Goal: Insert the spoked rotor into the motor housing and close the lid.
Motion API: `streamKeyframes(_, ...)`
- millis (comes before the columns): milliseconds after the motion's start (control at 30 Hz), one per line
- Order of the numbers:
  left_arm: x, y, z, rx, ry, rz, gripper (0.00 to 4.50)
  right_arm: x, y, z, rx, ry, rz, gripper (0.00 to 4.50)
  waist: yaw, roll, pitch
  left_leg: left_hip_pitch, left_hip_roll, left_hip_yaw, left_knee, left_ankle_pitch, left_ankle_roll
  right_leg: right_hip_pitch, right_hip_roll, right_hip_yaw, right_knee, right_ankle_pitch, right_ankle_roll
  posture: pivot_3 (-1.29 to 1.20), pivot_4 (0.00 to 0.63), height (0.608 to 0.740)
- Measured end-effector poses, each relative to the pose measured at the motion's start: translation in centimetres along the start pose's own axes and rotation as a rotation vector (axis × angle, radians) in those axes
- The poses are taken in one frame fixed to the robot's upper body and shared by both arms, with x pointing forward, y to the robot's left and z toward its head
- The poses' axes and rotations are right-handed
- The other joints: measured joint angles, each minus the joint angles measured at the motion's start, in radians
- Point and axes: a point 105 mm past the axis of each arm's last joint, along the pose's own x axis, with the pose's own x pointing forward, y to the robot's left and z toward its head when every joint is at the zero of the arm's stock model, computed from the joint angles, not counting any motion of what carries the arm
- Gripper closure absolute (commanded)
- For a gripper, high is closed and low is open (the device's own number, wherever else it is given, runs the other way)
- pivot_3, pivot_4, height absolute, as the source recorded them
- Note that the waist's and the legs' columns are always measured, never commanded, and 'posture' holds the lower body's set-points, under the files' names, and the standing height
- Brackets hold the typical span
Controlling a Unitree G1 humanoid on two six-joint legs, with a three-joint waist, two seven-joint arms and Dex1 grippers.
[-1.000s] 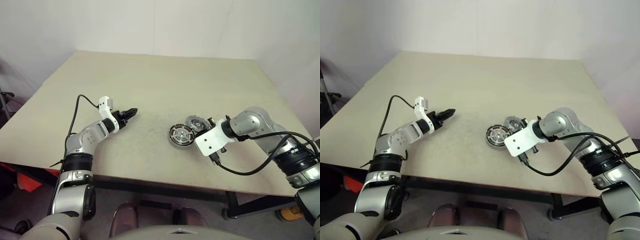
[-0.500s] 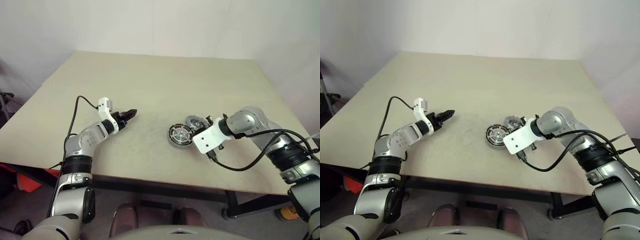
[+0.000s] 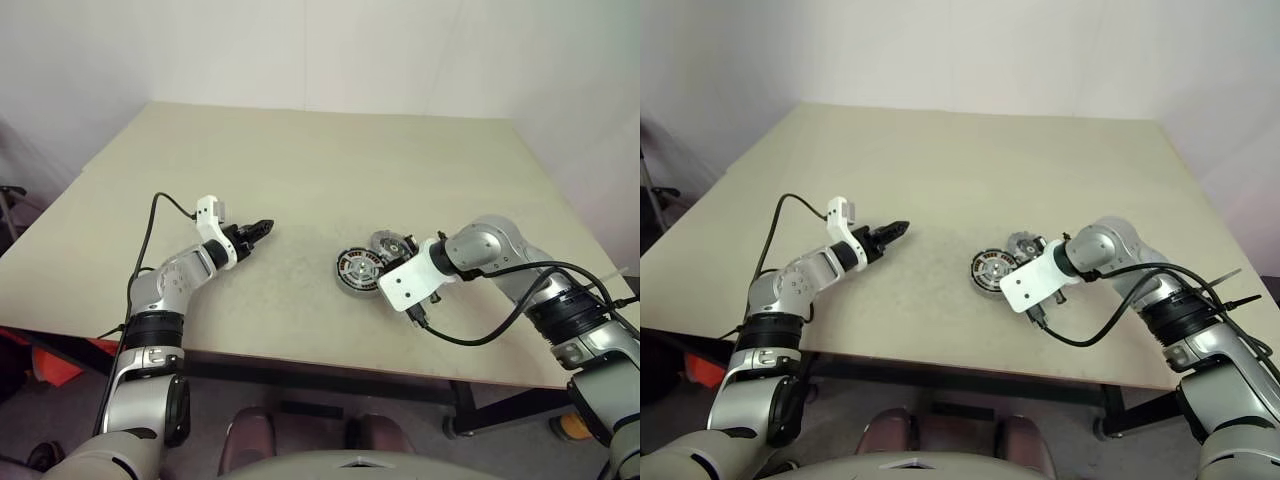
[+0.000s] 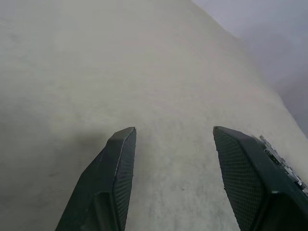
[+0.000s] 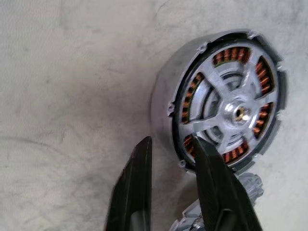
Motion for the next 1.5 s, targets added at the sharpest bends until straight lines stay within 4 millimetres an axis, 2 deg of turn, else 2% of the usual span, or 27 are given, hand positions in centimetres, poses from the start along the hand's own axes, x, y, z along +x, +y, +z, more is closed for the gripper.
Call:
streamKeyframes(67, 0.0, 0.0, 0.0, 0.001, -0.001, 0.001, 1.76, 0.0, 0.2, 0.0, -0.009, 0.0, 0.014, 4.44, 0.0, -0.001, -0.001, 0.002, 0.0, 0.0, 0.0, 0.0, 0.0, 0.002, 0.0, 0.0, 0.0, 0.0, 0.0, 0.0, 0.0, 0.74)
streamKeyframes(100, 0.0, 0.0, 0.0, 0.0, -0.001, 0.001, 1.76, 0.2, 0.2, 0.0, -0.006, -0.003, 0.015, 4.49, -0.001, -0.001, 0.0, 0.003, 0.0, 0.0, 0.0, 0.0, 0.0, 0.002, 0.0, 0.0, 0.0, 0.0, 0.0, 0.0, 0.0, 0.74)
streamKeyframes(400, 0.0, 0.1, 0.0, 0.0, -0.001, 0.005, 1.76, 0.4, -0.1, -0.1, 0.026, -0.002, 0.003, 4.49, -0.005, -0.001, -0.001, 0.003, 0.0, 0.0, 0.0, 0.0, 0.0, 0.003, 0.0, 0.0, 0.0, 0.0, 0.0, 0.0, 0.0, 0.74)
streamKeyframes(567, -0.1, 0.1, -0.3, -0.006, 0.003, 0.01, 1.76, 0.6, -1.1, 0.0, 0.209, -0.022, -0.039, 4.49, -0.021, -0.001, 0.0, 0.003, 0.0, 0.0, 0.0, 0.002, -0.002, 0.003, 0.0, 0.0, 0.0, 0.001, -0.002, 0.0, 0.0, 0.74)
streamKeyframes(700, 0.0, 0.1, -0.5, -0.01, 0.004, 0.008, 1.76, 0.0, -1.8, 0.6, 0.368, -0.063, -0.049, 4.49, -0.021, 0.0, 0.0, -0.001, 0.001, 0.0, -0.001, 0.003, -0.002, -0.002, 0.0, -0.001, 0.0, 0.001, -0.002, 0.0, 0.0, 0.74)
streamKeyframes(933, 0.1, 0.0, -0.5, -0.011, 0.005, 0.007, 1.76, -0.3, -2.6, 2.2, 0.421, -0.108, -0.064, 4.49, -0.019, 0.0, 0.0, -0.006, 0.002, 0.0, -0.003, 0.002, -0.001, -0.005, 0.0, -0.003, -0.003, 0.001, -0.003, 0.0, 0.0, 0.74)
streamKeyframes(1000, 0.1, 0.0, -0.5, -0.011, 0.005, 0.007, 1.76, 0.0, -3.0, 3.0, 0.435, -0.14, -0.073, 4.49, -0.02, 0.0, 0.0, -0.005, 0.002, 0.0, -0.004, 0.003, -0.001, -0.005, 0.0, -0.003, -0.003, 0.001, -0.003, 0.0, 0.0, 0.74)
streamKeyframes(1233, 0.0, 0.0, -0.4, -0.005, 0.0, 0.006, 1.76, 1.9, -3.3, 4.0, 0.484, -0.162, -0.06, 4.49, -0.019, 0.0, 0.001, -0.005, 0.001, 0.0, -0.004, 0.003, -0.002, -0.005, 0.0, -0.003, -0.002, 0.001, -0.003, 0.0, 0.0, 0.74)
streamKeyframes(1500, -0.3, -0.1, -0.4, 0.003, -0.004, 0.01, 1.76, 3.4, -4.5, 3.8, 0.586, -0.168, -0.068, 4.49, -0.02, 0.0, 0.001, -0.003, 0.001, 0.0, -0.004, 0.004, -0.004, -0.004, 0.0, -0.003, -0.001, 0.001, -0.003, 0.0, 0.0, 0.74)
